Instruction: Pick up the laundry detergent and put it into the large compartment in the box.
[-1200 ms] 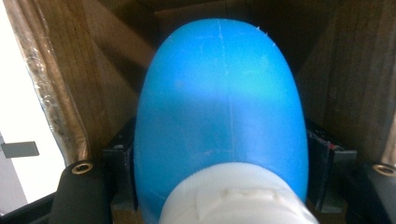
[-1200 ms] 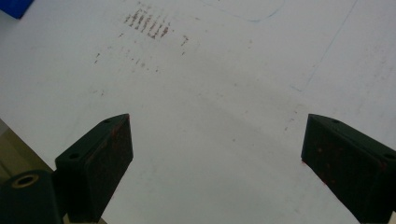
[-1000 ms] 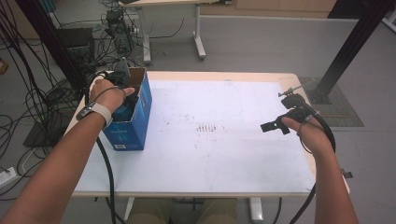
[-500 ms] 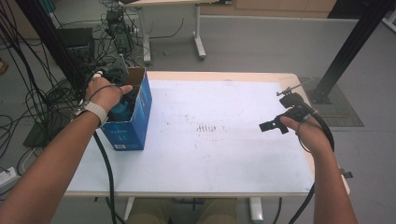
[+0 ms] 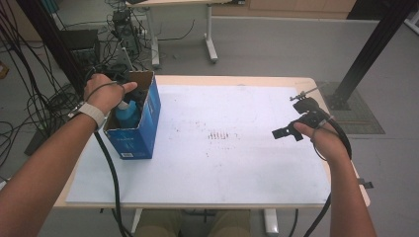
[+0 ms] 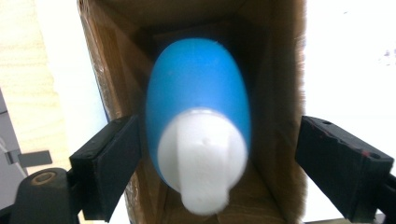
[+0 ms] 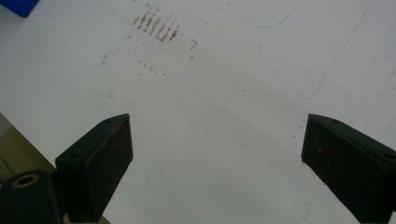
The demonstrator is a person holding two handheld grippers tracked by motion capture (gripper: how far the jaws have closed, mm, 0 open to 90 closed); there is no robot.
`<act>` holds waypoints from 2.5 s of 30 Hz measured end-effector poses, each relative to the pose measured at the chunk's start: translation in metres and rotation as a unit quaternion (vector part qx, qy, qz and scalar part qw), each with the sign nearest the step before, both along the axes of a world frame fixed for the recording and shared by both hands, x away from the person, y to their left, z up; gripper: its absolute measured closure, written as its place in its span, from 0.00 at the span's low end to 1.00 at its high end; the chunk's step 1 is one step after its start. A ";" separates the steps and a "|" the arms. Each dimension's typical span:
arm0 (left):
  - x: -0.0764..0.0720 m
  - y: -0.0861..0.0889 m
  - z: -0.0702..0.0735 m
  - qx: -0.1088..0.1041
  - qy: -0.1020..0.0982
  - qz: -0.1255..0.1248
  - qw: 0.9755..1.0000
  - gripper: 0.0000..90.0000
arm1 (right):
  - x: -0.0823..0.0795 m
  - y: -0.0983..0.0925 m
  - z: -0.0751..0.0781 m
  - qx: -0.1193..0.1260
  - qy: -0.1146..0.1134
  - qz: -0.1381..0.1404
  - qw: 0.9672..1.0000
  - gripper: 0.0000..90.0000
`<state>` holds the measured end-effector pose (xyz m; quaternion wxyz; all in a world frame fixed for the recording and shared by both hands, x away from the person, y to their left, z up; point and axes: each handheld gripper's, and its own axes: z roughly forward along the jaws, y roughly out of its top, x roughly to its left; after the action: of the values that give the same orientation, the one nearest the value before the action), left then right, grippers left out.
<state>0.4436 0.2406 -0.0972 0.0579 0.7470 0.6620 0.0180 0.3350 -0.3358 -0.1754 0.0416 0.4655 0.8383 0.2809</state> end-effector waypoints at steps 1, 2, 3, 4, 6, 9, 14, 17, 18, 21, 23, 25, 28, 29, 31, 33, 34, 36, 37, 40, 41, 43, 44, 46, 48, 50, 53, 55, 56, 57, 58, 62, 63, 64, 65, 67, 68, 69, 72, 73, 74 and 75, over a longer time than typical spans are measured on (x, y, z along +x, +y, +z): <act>-0.001 0.000 0.004 0.000 -0.004 -0.001 1.000 0.15 | 0.000 0.000 0.001 -0.001 0.000 0.000 1.000 0.10; -0.002 -0.001 0.008 0.002 -0.007 -0.003 1.000 0.15 | 0.000 0.000 0.001 -0.001 0.000 0.001 1.000 0.10; -0.003 0.000 0.012 0.000 -0.009 -0.004 1.000 0.15 | -0.001 0.001 0.001 -0.001 0.000 -0.002 1.000 0.10; -0.004 0.000 0.016 -0.001 -0.013 -0.007 1.000 0.15 | -0.001 0.000 0.002 -0.001 -0.001 0.000 1.000 0.10; -0.006 -0.001 0.025 0.002 -0.017 -0.017 1.000 0.14 | -0.001 0.000 0.003 -0.002 -0.001 -0.001 1.000 0.10; -0.013 -0.003 0.038 -0.003 -0.031 -0.036 0.999 0.13 | -0.002 0.000 0.004 -0.002 -0.002 -0.003 1.000 0.10; -0.023 -0.015 0.061 0.001 -0.049 -0.066 0.997 0.10 | -0.002 0.002 0.007 -0.005 -0.002 -0.002 1.000 0.10; -0.025 -0.022 0.072 -0.002 -0.049 -0.088 0.995 0.10 | -0.003 0.003 0.009 -0.006 -0.003 -0.003 1.000 0.10; -0.026 -0.024 0.075 -0.002 -0.050 -0.094 0.994 0.10 | -0.003 0.003 0.009 -0.006 -0.003 -0.003 1.000 0.10; -0.030 -0.031 0.087 0.000 -0.058 -0.114 0.992 0.10 | -0.004 0.003 0.011 -0.007 -0.003 -0.003 1.000 0.10; -0.033 -0.035 0.096 -0.001 -0.063 -0.128 0.990 0.10 | -0.005 0.003 0.011 -0.007 -0.004 -0.004 1.000 0.10; -0.036 -0.037 0.102 -0.003 -0.068 -0.141 0.988 0.10 | -0.005 0.003 0.012 -0.006 -0.004 -0.005 1.000 0.10; -0.037 -0.042 0.112 -0.014 -0.068 -0.177 0.982 0.10 | -0.006 0.002 0.014 -0.006 -0.003 -0.005 1.000 0.10; -0.037 -0.044 0.115 -0.016 -0.065 -0.193 0.979 0.10 | -0.006 0.002 0.015 -0.006 -0.004 -0.007 1.000 0.10; -0.038 -0.048 0.119 -0.025 -0.064 -0.216 0.974 0.10 | -0.006 0.002 0.016 -0.007 -0.004 -0.006 1.000 0.10; -0.039 -0.053 0.121 -0.035 -0.063 -0.244 0.967 0.10 | -0.007 0.003 0.018 -0.007 -0.004 -0.008 1.000 0.10; -0.039 -0.057 0.122 -0.036 -0.058 -0.261 0.963 0.10 | -0.007 0.003 0.018 -0.008 -0.005 -0.008 1.000 0.10; -0.038 -0.063 0.122 -0.037 -0.056 -0.285 0.956 0.10 | -0.007 0.004 0.019 -0.008 -0.005 -0.007 1.000 0.10; -0.039 -0.067 0.122 -0.035 -0.055 -0.299 0.952 0.10 | -0.007 0.005 0.020 -0.008 -0.006 -0.006 1.000 0.10; -0.040 -0.080 0.122 -0.028 -0.053 -0.338 0.939 0.10 | -0.008 0.006 0.021 -0.008 -0.007 -0.006 1.000 0.10; -0.040 -0.083 0.122 -0.028 -0.051 -0.352 0.934 0.10 | -0.008 0.006 0.022 -0.008 -0.007 -0.007 1.000 0.10; -0.041 -0.090 0.122 -0.028 -0.046 -0.376 0.925 0.10 | -0.009 0.007 0.023 -0.008 -0.006 -0.009 1.000 0.10; -0.042 -0.093 0.122 -0.029 -0.046 -0.388 0.920 0.10 | -0.009 0.006 0.023 -0.008 -0.008 -0.009 1.000 0.10; -0.043 -0.099 0.122 -0.031 -0.045 -0.409 0.911 0.10 | -0.010 0.007 0.024 -0.007 -0.008 -0.010 1.000 0.10; -0.045 -0.106 0.122 -0.030 -0.045 -0.436 0.898 0.09 | -0.009 0.009 0.025 -0.008 -0.008 -0.009 1.000 0.10; -0.046 -0.113 0.122 -0.028 -0.042 -0.461 0.886 0.09 | -0.010 0.010 0.026 -0.009 -0.008 -0.008 1.000 0.10; -0.051 -0.125 0.118 -0.023 -0.041 -0.493 0.869 0.10 | -0.010 0.012 0.027 -0.009 -0.009 -0.009 1.000 0.10; -0.056 -0.130 0.115 -0.018 -0.050 -0.509 0.859 0.10 | -0.011 0.012 0.027 -0.007 -0.011 -0.009 1.000 0.10; -0.058 -0.133 0.113 -0.019 -0.053 -0.517 0.854 0.10 | -0.011 0.012 0.027 -0.007 -0.011 -0.009 1.000 0.10; -0.060 -0.135 0.111 -0.020 -0.055 -0.527 0.848 0.10 | -0.012 0.012 0.027 -0.006 -0.011 -0.010 1.000 0.10; -0.061 -0.138 0.108 -0.021 -0.057 -0.535 0.843 0.10 | -0.013 0.013 0.027 -0.006 -0.011 -0.011 1.000 0.10; -0.063 -0.151 0.098 -0.022 -0.047 -0.557 0.829 0.10 | -0.016 0.013 0.027 -0.003 -0.014 -0.010 1.000 0.10; -0.063 -0.154 0.096 -0.020 -0.045 -0.560 0.827 0.10 | -0.016 0.012 0.027 -0.003 -0.015 -0.010 1.000 0.10; -0.064 -0.158 0.094 -0.019 -0.043 -0.563 0.825 0.10 | -0.017 0.013 0.027 -0.002 -0.015 -0.012 1.000 0.10; -0.064 -0.162 0.091 -0.019 -0.042 -0.570 0.820 0.10 | -0.018 0.013 0.028 -0.003 -0.016 -0.012 1.000 0.10; -0.066 -0.168 0.086 -0.019 -0.038 -0.579 0.814 0.10 | -0.019 0.012 0.028 -0.003 -0.017 -0.013 1.000 0.10; -0.066 -0.172 0.084 -0.017 -0.034 -0.587 0.809 0.10 | -0.019 0.012 0.028 -0.003 -0.018 -0.013 1.000 0.10; -0.068 -0.174 0.081 -0.019 -0.034 -0.588 0.808 0.10 | -0.020 0.012 0.029 -0.003 -0.018 -0.014 1.000 0.10; -0.069 -0.183 0.075 -0.014 -0.026 -0.597 0.802 0.10 | -0.021 0.010 0.029 -0.002 -0.019 -0.016 1.000 0.10; -0.070 -0.185 0.073 -0.012 -0.024 -0.598 0.801 0.10 | -0.022 0.010 0.030 -0.002 -0.019 -0.016 1.000 0.10; -0.070 -0.186 0.071 -0.013 -0.023 -0.599 0.800 0.10 | -0.022 0.010 0.030 -0.002 -0.020 -0.016 1.000 0.10; -0.070 -0.187 0.069 -0.013 -0.021 -0.599 0.801 0.10 | -0.022 0.010 0.030 -0.001 -0.019 -0.016 1.000 0.10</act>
<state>0.3741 0.0537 -0.0278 0.0811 0.9932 0.0819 -0.0134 0.3126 -0.3253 -0.1456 0.0630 0.4737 0.8299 0.2879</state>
